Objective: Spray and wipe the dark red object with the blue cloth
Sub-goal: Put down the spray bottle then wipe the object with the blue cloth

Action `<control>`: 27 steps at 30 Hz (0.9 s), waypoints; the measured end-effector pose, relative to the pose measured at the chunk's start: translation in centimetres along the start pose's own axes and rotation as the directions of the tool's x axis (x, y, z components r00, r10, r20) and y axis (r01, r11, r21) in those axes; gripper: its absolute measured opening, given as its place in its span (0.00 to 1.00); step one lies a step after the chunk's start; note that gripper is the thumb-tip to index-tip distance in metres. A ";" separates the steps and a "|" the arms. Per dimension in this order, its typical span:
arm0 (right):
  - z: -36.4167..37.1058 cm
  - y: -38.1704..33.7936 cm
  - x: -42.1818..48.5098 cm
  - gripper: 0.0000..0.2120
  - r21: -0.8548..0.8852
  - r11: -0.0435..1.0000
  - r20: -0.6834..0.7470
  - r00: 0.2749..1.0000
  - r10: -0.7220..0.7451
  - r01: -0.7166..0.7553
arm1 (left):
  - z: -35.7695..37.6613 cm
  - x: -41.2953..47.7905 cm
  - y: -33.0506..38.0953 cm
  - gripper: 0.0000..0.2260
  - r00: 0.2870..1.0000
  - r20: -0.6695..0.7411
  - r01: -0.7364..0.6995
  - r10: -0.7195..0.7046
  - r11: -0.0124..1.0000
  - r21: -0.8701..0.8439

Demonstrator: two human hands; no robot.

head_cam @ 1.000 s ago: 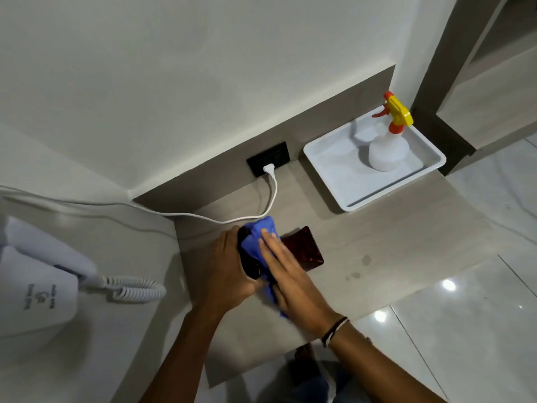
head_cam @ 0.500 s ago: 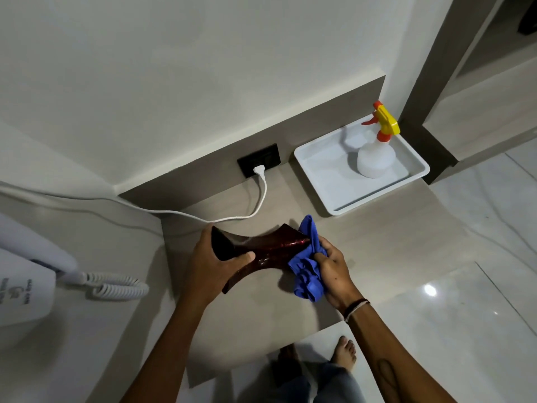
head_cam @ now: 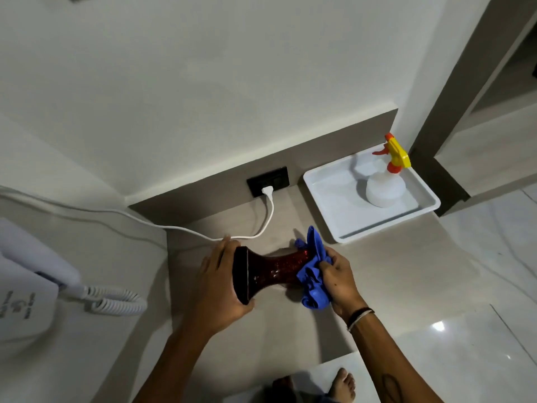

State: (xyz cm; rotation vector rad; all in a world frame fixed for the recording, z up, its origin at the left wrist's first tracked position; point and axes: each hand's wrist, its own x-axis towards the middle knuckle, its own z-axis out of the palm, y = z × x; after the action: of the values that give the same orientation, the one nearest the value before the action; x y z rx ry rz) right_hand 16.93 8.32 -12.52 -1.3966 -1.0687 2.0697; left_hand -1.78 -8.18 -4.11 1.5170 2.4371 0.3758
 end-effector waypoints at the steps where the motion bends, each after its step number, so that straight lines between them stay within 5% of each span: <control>1: -0.1 0.0 -0.1 0.26 -0.078 0.995 -0.055 0.996 -0.069 0.065 | -0.1 0.3 0.0 0.54 1.000 -0.028 -0.014 0.014 1.000 0.001; 6: -0.6 -0.7 -2.2 0.32 -0.299 0.879 -0.102 0.903 -0.417 0.372 | -0.7 1.7 0.8 0.40 0.996 -0.083 -0.020 0.013 0.996 -0.086; 10: 1.6 -0.6 -5.5 0.36 -0.411 0.619 0.216 0.731 -0.647 0.669 | -0.8 2.2 1.4 0.35 0.995 -0.102 -0.015 0.005 0.995 -0.100; 14: 4.4 2.4 -7.0 0.39 -0.447 0.428 0.594 0.619 -0.514 0.785 | -0.9 2.5 2.3 0.23 0.994 -0.089 -0.075 0.059 0.979 -0.189; 17: 2.2 4.5 -4.8 0.46 -0.687 0.228 0.542 0.696 -0.472 0.690 | -0.9 2.0 1.7 0.31 0.997 -0.075 0.019 -0.027 0.995 -0.094; 19: 0.4 4.1 -3.4 0.46 -0.799 0.245 0.428 0.806 -0.409 0.549 | -0.9 1.8 1.4 0.39 0.991 -0.034 0.122 -0.126 0.987 -0.101; 21: 0.9 3.5 -3.5 0.43 -0.788 0.330 0.378 0.831 -0.408 0.520 | -0.9 1.8 2.0 0.38 0.989 -0.029 0.140 -0.144 0.985 -0.099; 24: 5.5 3.5 -6.4 0.36 -0.581 0.435 0.460 0.718 -0.522 0.688 | -0.4 1.9 2.2 0.32 0.993 -0.047 0.100 -0.107 0.984 -0.148; 27: 6.7 3.8 -7.2 0.40 -0.482 0.395 0.541 0.620 -0.568 0.782 | -0.7 1.8 1.7 0.38 0.984 -0.040 0.167 -0.175 0.973 -0.157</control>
State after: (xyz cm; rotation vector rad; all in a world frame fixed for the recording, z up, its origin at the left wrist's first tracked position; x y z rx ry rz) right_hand 13.99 -1.50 -9.89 -0.6123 -2.2618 1.2554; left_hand -1.32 -5.88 -3.02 1.2394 2.4924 0.5605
